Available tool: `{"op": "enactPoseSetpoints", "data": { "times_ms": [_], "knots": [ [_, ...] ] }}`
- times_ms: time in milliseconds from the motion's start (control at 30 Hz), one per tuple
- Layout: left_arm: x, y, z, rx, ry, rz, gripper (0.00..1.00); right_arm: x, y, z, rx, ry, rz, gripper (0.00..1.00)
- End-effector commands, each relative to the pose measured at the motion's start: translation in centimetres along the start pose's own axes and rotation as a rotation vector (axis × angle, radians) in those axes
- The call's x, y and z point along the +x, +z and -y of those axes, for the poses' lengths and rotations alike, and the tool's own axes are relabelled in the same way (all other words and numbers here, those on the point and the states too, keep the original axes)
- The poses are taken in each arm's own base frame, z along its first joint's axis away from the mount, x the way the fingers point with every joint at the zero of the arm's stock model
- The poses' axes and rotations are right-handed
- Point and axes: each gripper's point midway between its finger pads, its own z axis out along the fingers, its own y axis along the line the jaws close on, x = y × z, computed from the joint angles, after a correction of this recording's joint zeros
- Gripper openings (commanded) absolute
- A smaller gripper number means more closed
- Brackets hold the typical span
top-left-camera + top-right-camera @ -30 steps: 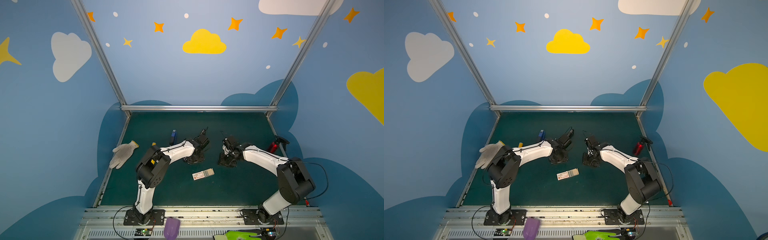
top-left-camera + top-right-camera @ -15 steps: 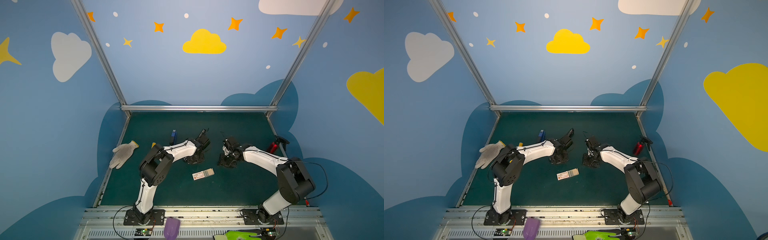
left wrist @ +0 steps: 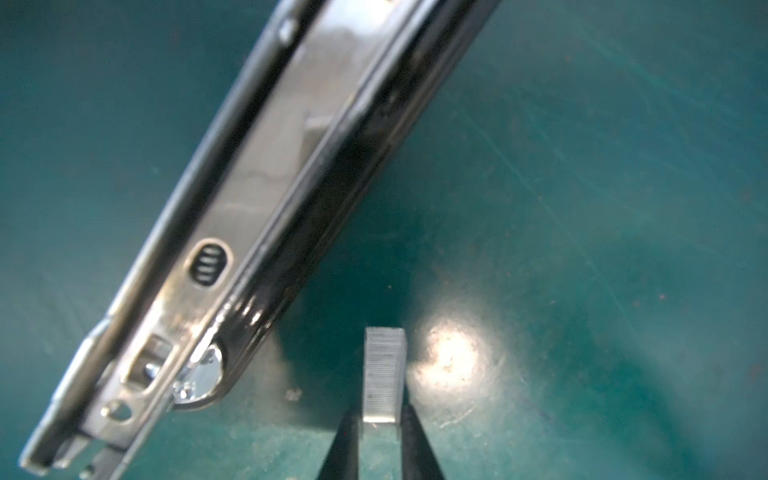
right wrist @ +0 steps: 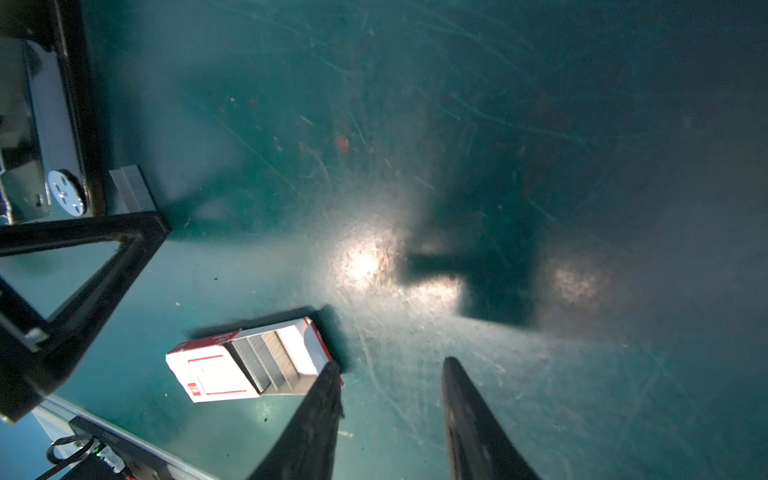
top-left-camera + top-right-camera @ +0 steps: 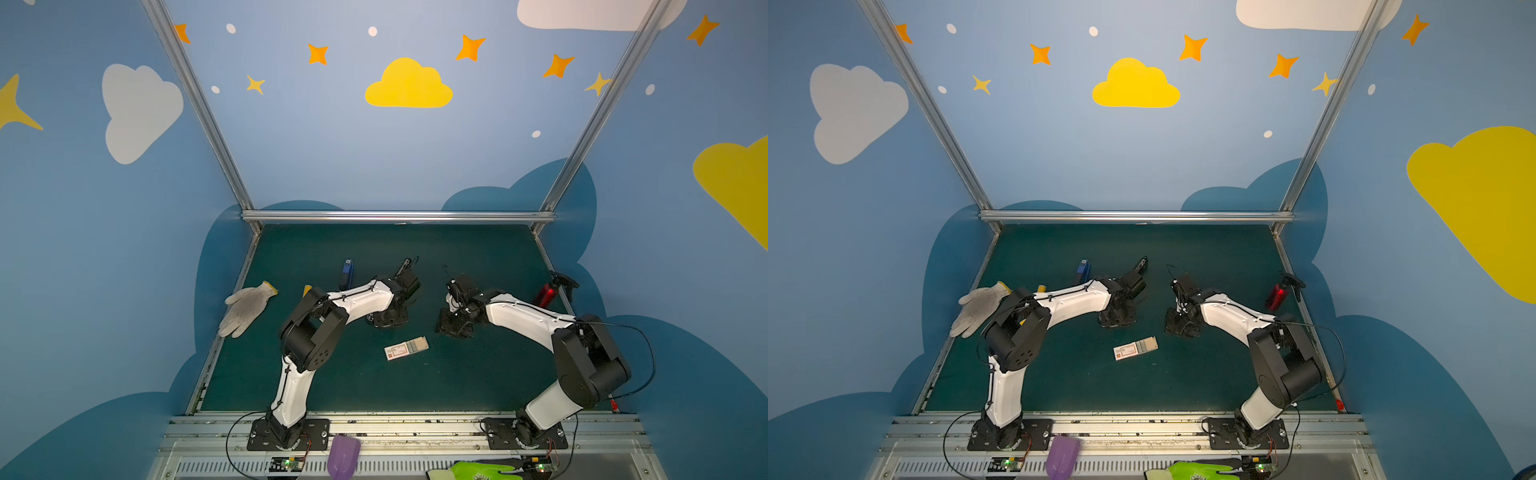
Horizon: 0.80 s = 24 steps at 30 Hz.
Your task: Load the staples into the stapler
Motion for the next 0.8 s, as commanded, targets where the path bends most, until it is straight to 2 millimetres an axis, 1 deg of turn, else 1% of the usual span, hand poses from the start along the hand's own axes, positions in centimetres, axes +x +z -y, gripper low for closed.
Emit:
{"op": "enactPoseSetpoints", "data": {
  "times_ms": [0,100,233,333,400,467,567,633,700,767],
  "knots": [
    [0.4,0.8,0.1,-0.018,0.038,-0.029,0.16,0.2,-0.3,-0.1,-0.014,0.009,0.004,0.41],
    [0.3,0.4,0.4,-0.007,0.057,-0.029,0.13,0.1,-0.4,-0.1,-0.014,0.011,0.009,0.41],
    [0.0,-0.5,0.8,0.021,0.079,-0.013,0.13,-0.1,-0.8,0.0,-0.008,0.007,0.020,0.41],
    [-0.3,-1.8,1.3,0.057,0.098,0.006,0.12,-0.6,-1.8,-0.3,-0.026,-0.001,0.039,0.41],
    [-0.5,-2.9,1.8,0.094,0.115,0.021,0.12,-1.3,-3.1,-0.5,-0.061,-0.006,0.063,0.42],
    [-0.8,-4.3,2.4,0.144,0.136,0.037,0.12,-2.0,-4.5,-0.9,-0.113,-0.007,0.089,0.42],
    [-1.2,-7.2,3.6,0.241,0.171,0.075,0.12,-3.2,-7.0,-1.9,-0.214,-0.027,0.133,0.43],
    [-1.5,-9.4,4.5,0.340,0.196,0.101,0.13,-4.0,-8.9,-2.7,-0.295,-0.038,0.161,0.43],
    [-1.5,-12.1,5.7,0.476,0.233,0.114,0.13,-4.8,-11.2,-3.9,-0.427,-0.053,0.191,0.43],
    [-1.5,-14.9,6.5,0.595,0.264,0.137,0.13,-5.5,-13.5,-4.9,-0.556,-0.065,0.217,0.44]
  ]
}}
